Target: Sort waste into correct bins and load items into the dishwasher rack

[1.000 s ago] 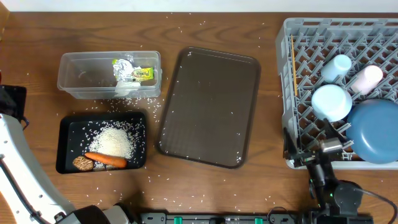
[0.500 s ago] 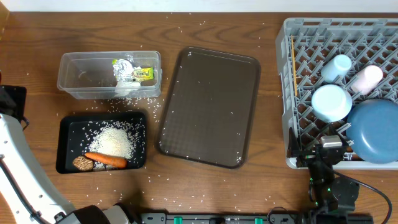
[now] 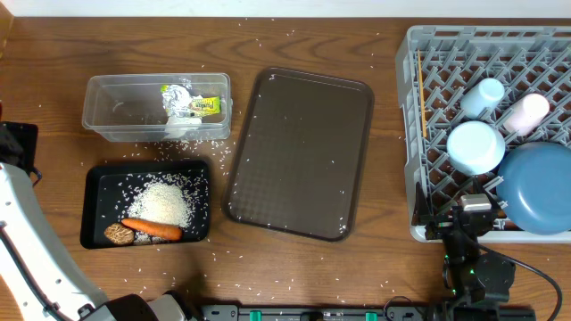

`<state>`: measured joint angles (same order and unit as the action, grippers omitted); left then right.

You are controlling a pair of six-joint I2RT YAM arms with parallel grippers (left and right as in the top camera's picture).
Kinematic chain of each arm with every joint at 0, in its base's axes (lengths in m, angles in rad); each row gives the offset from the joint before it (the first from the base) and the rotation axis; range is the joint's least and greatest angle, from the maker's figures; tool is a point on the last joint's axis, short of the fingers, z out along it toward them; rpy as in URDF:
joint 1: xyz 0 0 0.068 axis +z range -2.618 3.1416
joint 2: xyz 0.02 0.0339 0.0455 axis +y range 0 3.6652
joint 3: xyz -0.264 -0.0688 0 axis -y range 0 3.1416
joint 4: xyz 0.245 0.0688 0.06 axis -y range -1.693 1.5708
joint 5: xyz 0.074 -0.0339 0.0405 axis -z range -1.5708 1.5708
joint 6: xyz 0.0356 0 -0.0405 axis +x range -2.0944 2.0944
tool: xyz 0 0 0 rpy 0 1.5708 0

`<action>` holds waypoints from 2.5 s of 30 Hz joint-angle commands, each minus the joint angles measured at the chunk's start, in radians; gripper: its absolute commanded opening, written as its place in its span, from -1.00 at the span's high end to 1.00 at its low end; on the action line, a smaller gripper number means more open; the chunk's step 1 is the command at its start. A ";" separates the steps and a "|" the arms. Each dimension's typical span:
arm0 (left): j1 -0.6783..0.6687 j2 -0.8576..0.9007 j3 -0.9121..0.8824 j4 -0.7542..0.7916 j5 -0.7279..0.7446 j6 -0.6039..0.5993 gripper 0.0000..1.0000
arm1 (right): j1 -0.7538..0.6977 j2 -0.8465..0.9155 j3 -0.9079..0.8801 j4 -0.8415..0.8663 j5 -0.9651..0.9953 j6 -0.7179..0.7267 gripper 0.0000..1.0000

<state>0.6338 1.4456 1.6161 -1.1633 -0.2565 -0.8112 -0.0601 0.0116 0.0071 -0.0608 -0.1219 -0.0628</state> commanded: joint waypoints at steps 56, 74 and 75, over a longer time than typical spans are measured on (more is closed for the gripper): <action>-0.567 -1.184 -1.607 1.535 0.095 0.662 -0.96 | -0.005 -0.007 -0.001 -0.005 0.012 -0.013 -0.99; -0.663 -1.444 -1.612 1.093 0.197 0.726 -0.96 | -0.005 -0.007 -0.001 -0.005 0.012 -0.013 -0.99; -0.670 -1.444 -1.612 1.094 0.197 0.726 -0.96 | -0.005 -0.007 -0.001 -0.005 0.012 -0.013 -0.99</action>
<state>-0.0158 0.0128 0.0158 -0.0158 -0.0616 -0.1028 -0.0601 0.0116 0.0071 -0.0624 -0.1146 -0.0631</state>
